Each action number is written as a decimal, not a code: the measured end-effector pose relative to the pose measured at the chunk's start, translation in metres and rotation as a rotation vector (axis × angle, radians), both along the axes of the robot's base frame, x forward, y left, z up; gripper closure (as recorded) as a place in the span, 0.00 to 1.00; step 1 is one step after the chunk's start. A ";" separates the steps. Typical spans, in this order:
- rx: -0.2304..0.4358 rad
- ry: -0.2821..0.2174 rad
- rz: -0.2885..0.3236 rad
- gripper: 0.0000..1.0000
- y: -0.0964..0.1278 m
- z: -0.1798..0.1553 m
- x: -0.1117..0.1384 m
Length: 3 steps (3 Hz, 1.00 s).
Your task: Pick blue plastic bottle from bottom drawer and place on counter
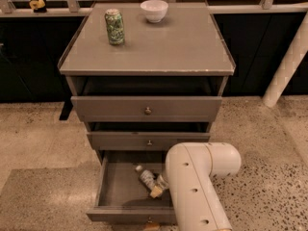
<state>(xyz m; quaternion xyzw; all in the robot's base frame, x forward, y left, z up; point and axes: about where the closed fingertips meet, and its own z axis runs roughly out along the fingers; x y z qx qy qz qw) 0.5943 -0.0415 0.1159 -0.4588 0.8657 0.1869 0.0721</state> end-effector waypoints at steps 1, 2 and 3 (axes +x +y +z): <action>0.000 0.000 0.000 0.87 0.000 0.000 0.000; 0.000 0.000 0.000 1.00 0.000 0.000 0.000; 0.000 0.000 0.000 1.00 0.000 0.000 0.000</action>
Offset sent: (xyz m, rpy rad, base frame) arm 0.0000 0.0000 0.0000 0.0000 0.0000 0.0000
